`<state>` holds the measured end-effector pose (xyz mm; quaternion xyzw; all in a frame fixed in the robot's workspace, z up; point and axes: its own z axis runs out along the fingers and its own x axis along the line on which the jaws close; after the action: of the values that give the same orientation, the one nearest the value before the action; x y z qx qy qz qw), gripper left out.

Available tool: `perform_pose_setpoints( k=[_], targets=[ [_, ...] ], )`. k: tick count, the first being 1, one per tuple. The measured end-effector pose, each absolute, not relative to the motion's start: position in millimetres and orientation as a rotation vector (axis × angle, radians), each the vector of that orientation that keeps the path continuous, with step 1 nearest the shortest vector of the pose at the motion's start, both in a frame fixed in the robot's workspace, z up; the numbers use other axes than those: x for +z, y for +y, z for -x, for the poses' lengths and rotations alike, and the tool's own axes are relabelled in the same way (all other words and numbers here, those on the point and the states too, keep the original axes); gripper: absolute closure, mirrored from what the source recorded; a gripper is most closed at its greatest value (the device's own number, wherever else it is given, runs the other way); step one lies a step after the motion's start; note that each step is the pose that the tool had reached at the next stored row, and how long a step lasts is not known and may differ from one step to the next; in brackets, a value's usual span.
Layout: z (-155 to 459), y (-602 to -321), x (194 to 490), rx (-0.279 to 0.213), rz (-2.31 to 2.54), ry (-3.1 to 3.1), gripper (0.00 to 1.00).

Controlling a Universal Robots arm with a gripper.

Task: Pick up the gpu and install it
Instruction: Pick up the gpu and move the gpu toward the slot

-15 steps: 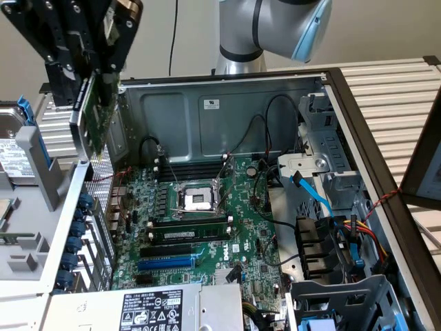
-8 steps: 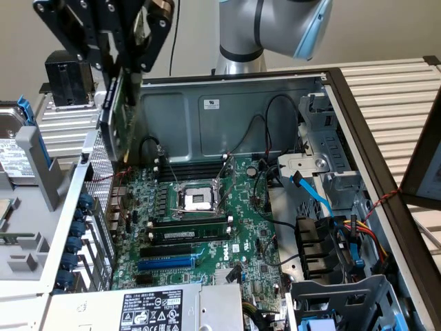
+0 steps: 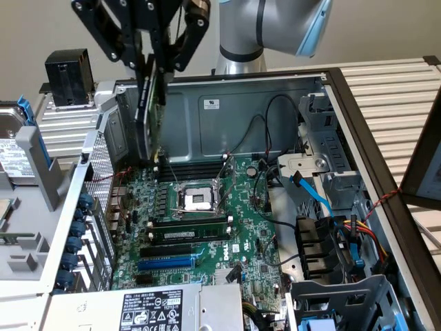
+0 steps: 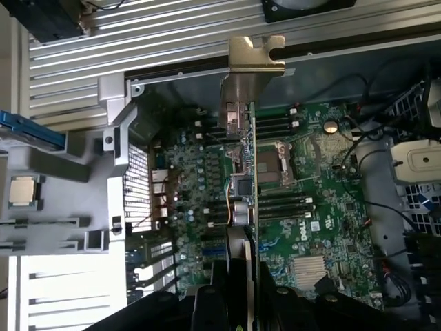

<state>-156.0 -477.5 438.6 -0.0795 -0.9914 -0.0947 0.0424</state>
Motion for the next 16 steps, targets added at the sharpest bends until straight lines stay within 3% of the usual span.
perform_pose_setpoints(
  k=[16],
  targets=[
    [98.4,-477.8,434.4,-0.282,0.222,-3.034,0.72]
  ],
)
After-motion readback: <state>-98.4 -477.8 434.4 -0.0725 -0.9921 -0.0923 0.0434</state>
